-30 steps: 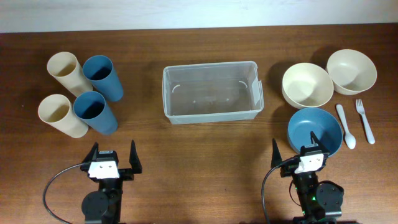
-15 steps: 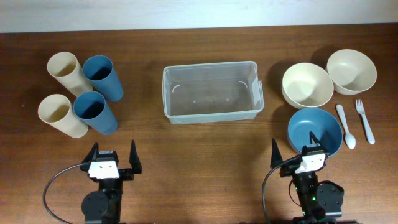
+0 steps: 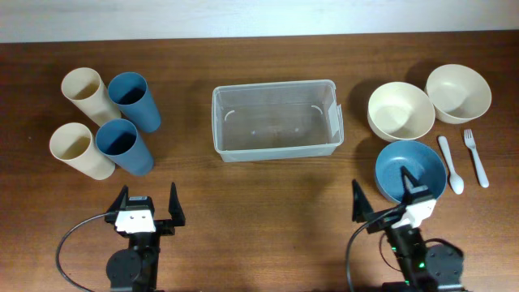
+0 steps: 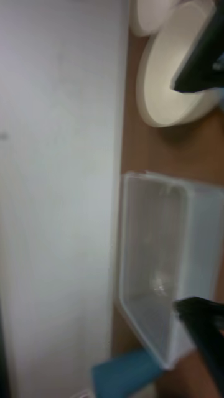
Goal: Pack container
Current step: 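Move the right gripper over the blue bowl and lower to its rim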
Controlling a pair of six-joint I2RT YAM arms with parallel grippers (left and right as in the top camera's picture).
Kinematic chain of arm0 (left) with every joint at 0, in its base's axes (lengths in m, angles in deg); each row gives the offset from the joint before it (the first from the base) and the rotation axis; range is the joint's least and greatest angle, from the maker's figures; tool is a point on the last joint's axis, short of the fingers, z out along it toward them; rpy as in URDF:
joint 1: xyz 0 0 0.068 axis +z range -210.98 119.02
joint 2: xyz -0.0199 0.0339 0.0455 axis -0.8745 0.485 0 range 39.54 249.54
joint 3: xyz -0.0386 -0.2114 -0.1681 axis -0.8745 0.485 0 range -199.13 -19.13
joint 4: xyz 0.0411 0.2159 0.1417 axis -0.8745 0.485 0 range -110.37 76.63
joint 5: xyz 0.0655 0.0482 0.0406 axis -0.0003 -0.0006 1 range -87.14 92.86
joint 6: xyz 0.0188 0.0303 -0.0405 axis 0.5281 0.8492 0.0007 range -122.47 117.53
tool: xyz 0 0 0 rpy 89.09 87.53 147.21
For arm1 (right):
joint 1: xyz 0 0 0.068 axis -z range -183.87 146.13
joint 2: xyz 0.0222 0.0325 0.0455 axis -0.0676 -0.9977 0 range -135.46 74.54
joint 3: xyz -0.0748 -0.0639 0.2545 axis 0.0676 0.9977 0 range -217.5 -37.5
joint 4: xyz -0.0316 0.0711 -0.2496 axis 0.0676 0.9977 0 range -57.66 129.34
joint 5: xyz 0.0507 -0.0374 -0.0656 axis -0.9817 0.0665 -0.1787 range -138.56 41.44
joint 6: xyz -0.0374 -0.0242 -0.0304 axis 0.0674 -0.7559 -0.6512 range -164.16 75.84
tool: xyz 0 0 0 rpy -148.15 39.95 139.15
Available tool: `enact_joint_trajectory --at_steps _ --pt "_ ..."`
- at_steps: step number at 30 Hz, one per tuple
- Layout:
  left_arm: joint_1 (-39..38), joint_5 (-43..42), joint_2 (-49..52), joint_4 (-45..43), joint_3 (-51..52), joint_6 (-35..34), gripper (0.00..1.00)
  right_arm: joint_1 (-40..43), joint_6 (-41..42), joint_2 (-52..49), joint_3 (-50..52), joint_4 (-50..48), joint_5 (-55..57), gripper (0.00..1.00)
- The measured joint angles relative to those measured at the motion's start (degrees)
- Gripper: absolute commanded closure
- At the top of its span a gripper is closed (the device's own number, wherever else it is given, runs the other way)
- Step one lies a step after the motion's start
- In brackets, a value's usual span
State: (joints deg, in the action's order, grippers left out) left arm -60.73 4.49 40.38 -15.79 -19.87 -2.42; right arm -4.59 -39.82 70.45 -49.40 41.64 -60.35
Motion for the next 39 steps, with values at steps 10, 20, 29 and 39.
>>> enact_joint_trajectory --at_steps 10,20,29,39 --pt "0.0 -0.2 0.0 0.0 0.0 0.0 0.0 0.1 -2.0 -34.8 -34.7 29.9 6.1 0.01" --pt "0.0 -0.2 0.0 0.0 0.0 0.0 0.01 0.1 -3.3 -68.8 -57.7 48.6 7.6 0.02" --pt "0.0 -0.2 0.0 0.0 0.0 0.0 0.01 0.2 -3.5 -82.4 -58.0 51.9 12.7 0.01" --pt "0.0 -0.2 0.0 0.0 0.0 0.0 0.0 5.1 -1.1 -83.5 -58.0 51.1 14.2 0.01"
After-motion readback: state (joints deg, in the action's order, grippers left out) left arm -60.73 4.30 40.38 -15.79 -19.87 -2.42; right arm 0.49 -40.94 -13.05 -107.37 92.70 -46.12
